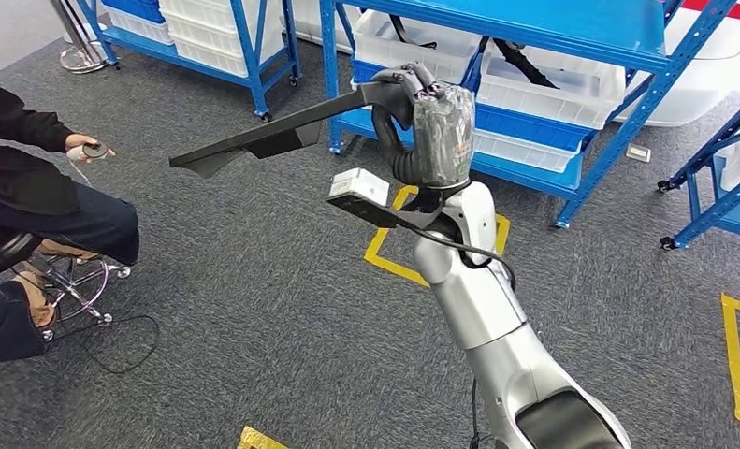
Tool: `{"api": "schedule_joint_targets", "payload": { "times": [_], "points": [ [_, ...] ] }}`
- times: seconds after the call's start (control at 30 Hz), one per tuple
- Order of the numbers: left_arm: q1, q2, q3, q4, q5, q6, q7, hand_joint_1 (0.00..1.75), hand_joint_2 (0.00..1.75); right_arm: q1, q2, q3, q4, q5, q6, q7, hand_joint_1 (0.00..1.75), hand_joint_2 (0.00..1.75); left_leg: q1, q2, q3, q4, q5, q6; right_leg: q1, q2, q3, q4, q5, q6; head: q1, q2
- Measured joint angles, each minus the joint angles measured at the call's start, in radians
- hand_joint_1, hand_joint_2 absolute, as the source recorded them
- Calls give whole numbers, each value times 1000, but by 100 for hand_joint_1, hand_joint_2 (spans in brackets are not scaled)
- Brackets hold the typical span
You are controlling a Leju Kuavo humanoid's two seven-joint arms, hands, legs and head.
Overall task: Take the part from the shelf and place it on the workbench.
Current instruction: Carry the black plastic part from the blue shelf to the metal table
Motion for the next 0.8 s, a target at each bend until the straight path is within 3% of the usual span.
{"api": "schedule_joint_targets", "payload": {
  "times": [0.07,0.13,0.17,0.23,0.3,0.33,0.37,0.43,0.5,0.57,0.63,0.7,0.77,0.8],
  "points": [
    [7,1,7,2,6,0,-3,0,175,19,-16,4,-6,-104,51,-20,175,175,0,-16,-2,-3,4,-8,-4,-11,7,-10,8,-11,1,0],
    [13,3,15,4,11,0,-7,0,175,51,-35,9,-24,-166,74,-39,175,175,-2,8,-10,11,-9,-17,-16,-31,19,-25,17,-20,0,0],
    [14,5,18,5,12,0,-9,0,175,70,-49,11,-36,-187,78,-47,175,175,-3,33,-26,43,-30,-21,-23,-43,25,-33,20,-24,-1,0],
    [15,8,21,6,12,0,-10,0,175,106,-79,13,-60,-211,84,-55,175,175,5,78,-84,158,-93,-33,-24,-66,28,-36,21,-30,-1,0],
    [15,12,22,6,8,-1,-8,0,175,132,-105,13,-79,-199,85,-41,175,175,18,92,-134,251,-122,-47,-27,-87,26,-36,20,-29,-1,0],
    [15,13,23,6,4,-1,-6,0,175,140,-116,12,-87,-181,85,-27,175,175,25,96,-134,249,-110,-54,-29,-96,26,-35,18,-27,-1,0],
    [15,14,23,7,1,-1,-3,0,175,144,-126,10,-94,-160,87,-10,175,175,31,103,-113,209,-83,-60,-33,-104,26,-33,15,-23,-1,0],
    [10,15,23,7,-2,0,3,0,175,139,-146,2,-106,-117,94,30,175,175,38,133,-41,81,-27,-69,-34,-116,24,-21,5,-7,-2,0],
    [4,16,23,8,-2,1,8,0,175,120,-166,-8,-114,-87,107,64,175,175,35,147,-3,10,-9,-62,-27,-125,22,-9,-5,10,1,0],
    [1,18,23,8,-2,1,11,0,175,99,-181,-17,-117,-74,116,82,175,175,26,132,-5,6,-10,-44,-22,-136,24,-11,-8,23,6,0],
    [-1,20,23,8,-2,2,11,0,175,84,-192,-25,-120,-71,119,89,175,175,23,118,-1,-3,-5,-26,-26,-129,18,2,-21,33,6,0],
    [-5,21,23,8,-2,3,12,0,175,78,-202,-29,-123,-70,120,91,175,175,25,103,3,-10,0,-11,-32,-97,-22,89,-65,30,7,0],
    [-9,21,23,8,-2,3,12,0,175,77,-211,-31,-124,-69,120,93,175,175,23,84,3,-10,0,-5,-33,-74,-88,225,-116,25,9,0],
    [-9,21,23,8,0,4,12,0,175,76,-215,-32,-124,-65,121,99,175,175,22,73,2,-10,0,-4,-33,-70,-112,268,-127,28,9,0]
  ]
}}
